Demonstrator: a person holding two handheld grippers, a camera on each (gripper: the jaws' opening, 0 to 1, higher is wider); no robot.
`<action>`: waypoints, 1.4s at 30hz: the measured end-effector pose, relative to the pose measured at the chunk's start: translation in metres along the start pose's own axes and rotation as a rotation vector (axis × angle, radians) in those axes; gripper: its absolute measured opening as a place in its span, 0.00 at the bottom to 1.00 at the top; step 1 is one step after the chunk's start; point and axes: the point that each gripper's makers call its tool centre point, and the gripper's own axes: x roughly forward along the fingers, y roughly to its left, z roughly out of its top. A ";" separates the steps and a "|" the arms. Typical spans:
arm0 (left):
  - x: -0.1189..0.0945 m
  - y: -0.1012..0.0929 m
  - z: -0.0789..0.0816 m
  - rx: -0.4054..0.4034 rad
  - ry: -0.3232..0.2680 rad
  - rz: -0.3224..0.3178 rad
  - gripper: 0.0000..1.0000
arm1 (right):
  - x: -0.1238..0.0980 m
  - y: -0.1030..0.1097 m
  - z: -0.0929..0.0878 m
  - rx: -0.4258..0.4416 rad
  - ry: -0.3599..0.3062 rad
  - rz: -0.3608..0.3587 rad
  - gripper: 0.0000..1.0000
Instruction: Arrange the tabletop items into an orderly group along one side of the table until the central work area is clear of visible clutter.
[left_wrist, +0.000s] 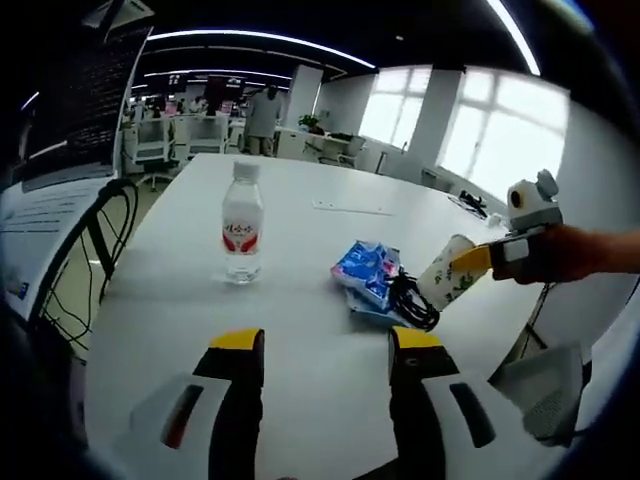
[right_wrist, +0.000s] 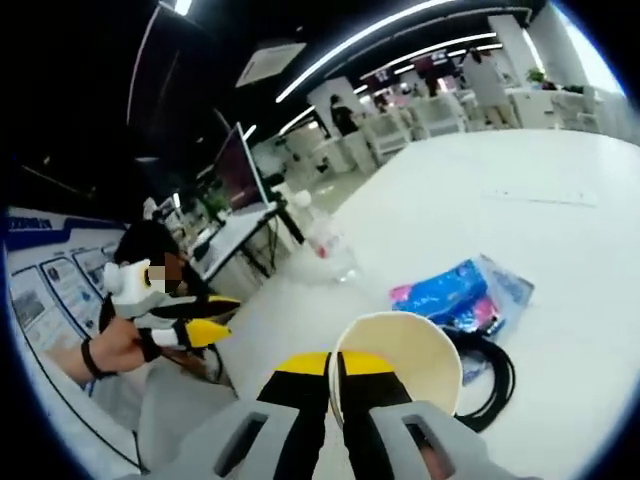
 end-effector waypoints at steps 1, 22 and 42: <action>-0.001 0.002 0.001 -0.005 -0.004 0.002 0.48 | 0.005 0.004 0.001 0.004 0.000 0.003 0.00; -0.007 0.002 -0.004 0.000 -0.005 -0.021 0.48 | 0.078 0.001 0.039 -0.098 0.088 -0.012 0.00; -0.005 -0.005 -0.001 0.012 -0.012 -0.047 0.47 | 0.139 -0.007 0.058 -0.234 0.219 -0.021 0.00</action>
